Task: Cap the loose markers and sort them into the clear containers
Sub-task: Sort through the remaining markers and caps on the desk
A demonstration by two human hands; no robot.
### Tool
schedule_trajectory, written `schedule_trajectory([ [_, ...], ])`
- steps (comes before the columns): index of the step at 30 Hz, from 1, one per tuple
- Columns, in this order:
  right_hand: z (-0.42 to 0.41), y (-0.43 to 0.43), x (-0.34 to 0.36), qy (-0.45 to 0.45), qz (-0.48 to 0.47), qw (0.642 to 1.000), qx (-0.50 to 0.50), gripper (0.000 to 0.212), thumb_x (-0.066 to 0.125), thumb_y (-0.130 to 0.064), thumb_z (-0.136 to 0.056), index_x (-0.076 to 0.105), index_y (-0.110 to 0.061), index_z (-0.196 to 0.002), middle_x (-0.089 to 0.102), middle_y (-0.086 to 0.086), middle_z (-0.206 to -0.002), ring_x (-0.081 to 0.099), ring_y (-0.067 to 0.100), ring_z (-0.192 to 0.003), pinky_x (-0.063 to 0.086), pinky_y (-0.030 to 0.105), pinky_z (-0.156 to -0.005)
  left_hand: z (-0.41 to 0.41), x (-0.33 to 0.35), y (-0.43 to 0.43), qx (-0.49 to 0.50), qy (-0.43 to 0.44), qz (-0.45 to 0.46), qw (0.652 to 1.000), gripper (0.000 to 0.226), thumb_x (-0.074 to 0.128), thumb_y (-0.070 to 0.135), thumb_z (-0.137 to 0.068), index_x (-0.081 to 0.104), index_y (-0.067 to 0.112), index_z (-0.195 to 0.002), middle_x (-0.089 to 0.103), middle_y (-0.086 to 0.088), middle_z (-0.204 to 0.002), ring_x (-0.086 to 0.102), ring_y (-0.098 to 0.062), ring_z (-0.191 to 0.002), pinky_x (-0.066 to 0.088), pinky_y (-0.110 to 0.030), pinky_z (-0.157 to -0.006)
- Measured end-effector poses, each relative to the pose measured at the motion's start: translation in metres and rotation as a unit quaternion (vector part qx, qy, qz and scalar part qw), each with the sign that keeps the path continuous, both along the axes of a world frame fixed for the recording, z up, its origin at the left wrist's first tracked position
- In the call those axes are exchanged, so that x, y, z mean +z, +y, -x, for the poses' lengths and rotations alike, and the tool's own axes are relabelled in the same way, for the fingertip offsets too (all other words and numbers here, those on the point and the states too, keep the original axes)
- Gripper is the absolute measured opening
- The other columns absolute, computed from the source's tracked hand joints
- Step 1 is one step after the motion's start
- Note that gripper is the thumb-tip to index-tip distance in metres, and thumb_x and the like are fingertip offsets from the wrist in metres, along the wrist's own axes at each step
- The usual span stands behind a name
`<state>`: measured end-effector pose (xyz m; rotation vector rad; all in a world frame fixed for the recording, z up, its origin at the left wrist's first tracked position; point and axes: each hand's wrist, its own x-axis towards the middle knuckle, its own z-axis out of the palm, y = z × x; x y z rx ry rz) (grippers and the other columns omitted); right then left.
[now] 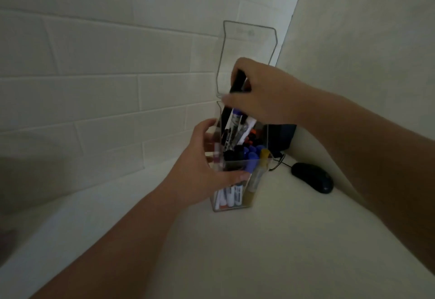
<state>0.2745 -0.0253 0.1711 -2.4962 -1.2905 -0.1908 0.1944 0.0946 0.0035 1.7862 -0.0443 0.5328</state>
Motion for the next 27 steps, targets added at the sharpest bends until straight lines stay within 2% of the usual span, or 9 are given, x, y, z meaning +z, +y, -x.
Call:
schedule_trajectory([
  [2, 0.001, 0.002, -0.004, 0.074, -0.068, 0.995, -0.029, 0.015, 0.050, -0.032, -0.101, 0.050, -0.017, -0.101, 0.060, -0.001, -0.076, 0.056, 0.011, -0.052, 0.044, 0.024, -0.043, 0.001, 0.000, -0.004, 0.007, -0.001, 0.005, 1.000, 0.118, 0.096, 0.039, -0.050, 0.028, 0.038, -0.148, 0.058, 0.016, -0.122, 0.068, -0.001, -0.100, 0.056, -0.019, -0.081],
  [4, 0.002, 0.003, -0.010, 0.059, -0.084, 0.993, -0.055, 0.019, 0.042, -0.032, -0.104, 0.048, -0.016, -0.098, 0.058, 0.002, -0.076, 0.055, 0.015, -0.057, 0.042, 0.029, -0.048, 0.003, 0.002, -0.006, 0.008, 0.001, 0.008, 1.000, 0.120, 0.093, 0.042, -0.049, 0.027, 0.038, -0.149, 0.056, 0.020, -0.122, 0.066, 0.004, -0.099, 0.054, -0.014, -0.077],
  [9, 0.003, -0.005, -0.004, 0.027, -0.093, 0.995, -0.019, 0.018, 0.046, -0.024, -0.100, 0.052, -0.012, -0.087, 0.050, -0.002, -0.070, 0.044, 0.011, -0.058, 0.036, 0.022, -0.053, 0.002, 0.000, -0.004, 0.012, 0.005, -0.004, 1.000, 0.118, 0.096, 0.037, -0.056, 0.025, 0.042, -0.150, 0.057, 0.017, -0.126, 0.064, 0.003, -0.103, 0.054, -0.013, -0.079],
  [15, -0.001, -0.009, -0.005, 0.046, -0.052, 0.998, -0.011, 0.021, 0.046, -0.022, -0.101, 0.051, -0.017, -0.081, 0.051, -0.002, -0.070, 0.045, 0.011, -0.058, 0.036, 0.020, -0.052, 0.003, -0.001, -0.004, 0.012, 0.004, 0.002, 1.000, 0.119, 0.095, 0.037, -0.055, 0.026, 0.040, -0.151, 0.057, 0.016, -0.125, 0.064, 0.004, -0.102, 0.051, -0.010, -0.076],
  [17, 0.003, -0.006, -0.009, 0.028, 0.012, 1.000, -0.007, 0.025, 0.040, -0.026, -0.105, 0.049, -0.016, -0.083, 0.047, -0.003, -0.071, 0.045, 0.011, -0.060, 0.036, 0.020, -0.055, 0.003, -0.001, -0.004, 0.011, 0.003, -0.002, 1.000, 0.120, 0.095, 0.042, -0.053, 0.025, 0.041, -0.151, 0.056, 0.015, -0.126, 0.064, 0.003, -0.103, 0.052, -0.012, -0.079],
  [19, 0.011, -0.002, -0.008, -0.017, 0.107, 0.994, -0.023, 0.034, 0.028, -0.035, -0.108, 0.050, -0.020, -0.088, 0.044, -0.006, -0.077, 0.050, 0.014, -0.074, 0.038, 0.022, -0.066, 0.002, -0.002, -0.003, 0.012, 0.006, -0.007, 1.000, 0.122, 0.093, 0.052, -0.049, 0.025, 0.043, -0.150, 0.056, 0.016, -0.127, 0.064, 0.001, -0.106, 0.054, -0.017, -0.084],
  [21, 0.018, 0.001, -0.006, -0.071, 0.174, 0.981, -0.047, 0.042, 0.018, -0.038, -0.108, 0.054, -0.019, -0.119, 0.049, -0.002, -0.092, 0.055, 0.025, -0.099, 0.043, 0.033, -0.084, 0.002, -0.003, -0.002, 0.015, 0.009, -0.012, 1.000, 0.122, 0.091, 0.057, -0.047, 0.024, 0.046, -0.149, 0.056, 0.016, -0.127, 0.064, 0.000, -0.108, 0.055, -0.020, -0.086],
  [23, 0.023, 0.004, -0.004, -0.088, 0.189, 0.976, -0.066, 0.048, 0.017, -0.036, -0.108, 0.047, -0.013, -0.137, 0.055, 0.005, -0.105, 0.054, 0.027, -0.104, 0.044, 0.038, -0.086, 0.002, -0.002, -0.002, 0.019, 0.009, -0.017, 1.000, 0.123, 0.090, 0.058, -0.046, 0.024, 0.046, -0.149, 0.055, 0.018, -0.127, 0.063, 0.001, -0.107, 0.054, -0.018, -0.085],
  [27, 0.031, 0.002, -0.008, -0.084, 0.219, 0.971, -0.049, 0.045, 0.018, -0.049, -0.107, 0.056, -0.024, -0.104, 0.053, -0.003, -0.093, 0.053, 0.017, -0.089, 0.040, 0.034, -0.080, 0.003, -0.001, -0.004, 0.018, 0.012, -0.023, 0.999, 0.118, 0.089, 0.057, -0.048, 0.026, 0.044, -0.147, 0.053, 0.017, -0.130, 0.062, 0.004, -0.107, 0.052, -0.011, -0.081],
])
